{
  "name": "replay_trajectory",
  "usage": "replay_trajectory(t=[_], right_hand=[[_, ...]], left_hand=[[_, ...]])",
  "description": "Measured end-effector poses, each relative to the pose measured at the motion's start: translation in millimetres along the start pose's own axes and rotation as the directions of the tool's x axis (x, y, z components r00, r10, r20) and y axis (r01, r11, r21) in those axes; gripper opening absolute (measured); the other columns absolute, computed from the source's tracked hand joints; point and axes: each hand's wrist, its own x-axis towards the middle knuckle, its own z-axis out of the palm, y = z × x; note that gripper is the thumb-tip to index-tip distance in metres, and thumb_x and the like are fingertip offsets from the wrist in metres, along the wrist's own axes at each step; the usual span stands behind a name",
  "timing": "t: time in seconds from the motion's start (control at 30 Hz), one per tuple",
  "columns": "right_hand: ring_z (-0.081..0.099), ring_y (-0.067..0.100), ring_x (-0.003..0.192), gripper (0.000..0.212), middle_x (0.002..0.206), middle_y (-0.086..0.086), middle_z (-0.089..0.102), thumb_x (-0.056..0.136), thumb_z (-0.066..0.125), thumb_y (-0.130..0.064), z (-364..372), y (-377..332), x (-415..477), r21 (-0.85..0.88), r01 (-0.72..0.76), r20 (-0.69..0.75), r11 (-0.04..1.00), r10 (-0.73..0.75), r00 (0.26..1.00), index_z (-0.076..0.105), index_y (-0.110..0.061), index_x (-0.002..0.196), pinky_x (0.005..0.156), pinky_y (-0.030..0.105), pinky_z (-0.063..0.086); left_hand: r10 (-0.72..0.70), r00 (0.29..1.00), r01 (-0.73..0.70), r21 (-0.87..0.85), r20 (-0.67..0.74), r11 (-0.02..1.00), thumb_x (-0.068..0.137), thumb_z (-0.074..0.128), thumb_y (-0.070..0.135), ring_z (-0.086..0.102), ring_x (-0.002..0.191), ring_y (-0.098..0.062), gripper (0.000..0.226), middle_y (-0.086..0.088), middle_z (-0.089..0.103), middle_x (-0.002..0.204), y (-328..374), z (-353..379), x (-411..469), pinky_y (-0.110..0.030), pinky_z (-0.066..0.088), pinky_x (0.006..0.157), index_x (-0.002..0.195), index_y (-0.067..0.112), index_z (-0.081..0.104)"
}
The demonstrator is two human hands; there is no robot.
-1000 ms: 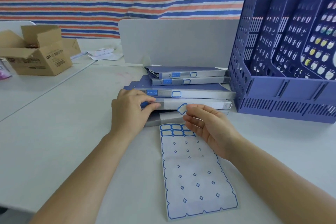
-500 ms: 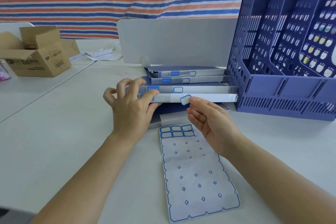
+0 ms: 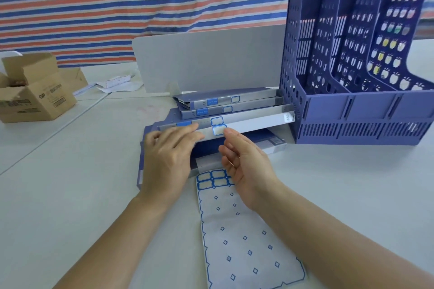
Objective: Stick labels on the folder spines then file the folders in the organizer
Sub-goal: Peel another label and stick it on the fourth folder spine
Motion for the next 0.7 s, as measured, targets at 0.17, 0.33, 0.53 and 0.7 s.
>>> replay_trajectory(t=[0.17,0.33,0.53,0.7], right_hand=[[0.067,0.008,0.078,0.011,0.065,-0.012,0.07,0.084,0.078,-0.024,5.4,2.6,-1.6,-0.031,0.017,-0.045,0.999,-0.018,0.999,0.079,-0.02,0.094,0.075,0.022,0.053],[0.07,0.007,0.082,0.01,0.076,-0.011,0.075,0.083,0.079,-0.026,-2.3,5.8,2.5,-0.035,0.021,-0.091,0.999,-0.024,0.996,0.08,-0.022,0.092,0.076,0.021,0.054],[0.068,0.007,0.081,0.012,0.086,-0.008,0.076,0.083,0.079,-0.027,5.9,5.6,1.3,-0.059,0.041,-0.098,0.997,-0.047,0.994,0.079,-0.023,0.095,0.072,0.022,0.05],[0.066,0.007,0.08,0.009,0.089,-0.006,0.075,0.084,0.078,-0.027,7.7,6.6,-0.7,-0.07,0.06,-0.104,0.996,-0.067,0.992,0.079,-0.024,0.092,0.071,0.021,0.05]], left_hand=[[-0.001,1.0,0.001,-0.001,-0.028,1.0,0.087,0.071,0.001,0.07,0.096,-0.023,0.02,0.001,0.073,0.113,1.4,-3.7,2.8,-0.04,0.039,0.08,0.1,0.016,0.075],[0.02,1.0,-0.02,-0.007,-0.013,1.0,0.088,0.069,0.001,0.069,0.097,-0.023,0.021,0.001,0.073,0.112,5.9,4.0,2.5,-0.04,0.039,0.08,0.101,0.017,0.076],[0.026,0.999,-0.026,0.001,-0.031,1.0,0.087,0.07,-0.001,0.069,0.096,-0.023,0.026,0.001,0.073,0.112,2.9,4.3,2.4,-0.04,0.038,0.08,0.101,0.019,0.076],[0.025,0.999,-0.025,-0.004,-0.029,1.0,0.087,0.069,0.0,0.069,0.096,-0.023,0.024,0.001,0.073,0.111,3.3,4.5,2.0,-0.041,0.04,0.08,0.101,0.02,0.077]])
